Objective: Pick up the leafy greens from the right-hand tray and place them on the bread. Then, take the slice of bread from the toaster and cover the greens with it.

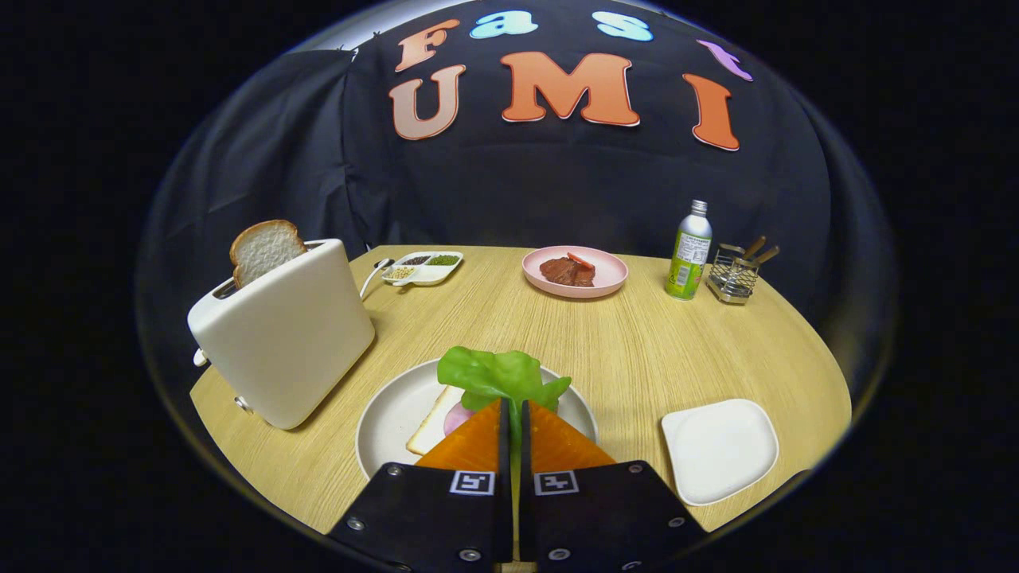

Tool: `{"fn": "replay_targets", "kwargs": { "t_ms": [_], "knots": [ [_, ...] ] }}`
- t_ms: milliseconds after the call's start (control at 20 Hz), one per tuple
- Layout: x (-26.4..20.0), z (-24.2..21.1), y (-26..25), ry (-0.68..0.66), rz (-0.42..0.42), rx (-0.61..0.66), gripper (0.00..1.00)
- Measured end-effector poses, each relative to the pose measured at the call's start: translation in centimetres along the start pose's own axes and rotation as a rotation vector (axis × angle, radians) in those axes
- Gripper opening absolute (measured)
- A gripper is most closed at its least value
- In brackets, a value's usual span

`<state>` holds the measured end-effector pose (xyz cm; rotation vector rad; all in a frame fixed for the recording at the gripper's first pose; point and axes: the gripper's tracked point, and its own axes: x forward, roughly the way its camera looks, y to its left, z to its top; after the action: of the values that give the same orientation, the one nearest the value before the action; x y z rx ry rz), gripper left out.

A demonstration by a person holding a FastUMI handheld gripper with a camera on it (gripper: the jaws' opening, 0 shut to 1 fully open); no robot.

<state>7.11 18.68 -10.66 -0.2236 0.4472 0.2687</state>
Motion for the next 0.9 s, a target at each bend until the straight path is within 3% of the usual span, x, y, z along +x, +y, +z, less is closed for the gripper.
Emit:
{"fn": "replay_targets", "kwargs": {
  "t_ms": [400, 700, 900],
  "knots": [
    [2.4, -0.8, 2.2, 0.015, 0.038, 0.014, 0.04],
    [2.8, -1.2, 1.7, 0.02, 0.006, 0.016, 0.22],
    [2.5, -1.1, 1.4, 0.02, -0.016, 0.026, 0.52]
  ]
}}
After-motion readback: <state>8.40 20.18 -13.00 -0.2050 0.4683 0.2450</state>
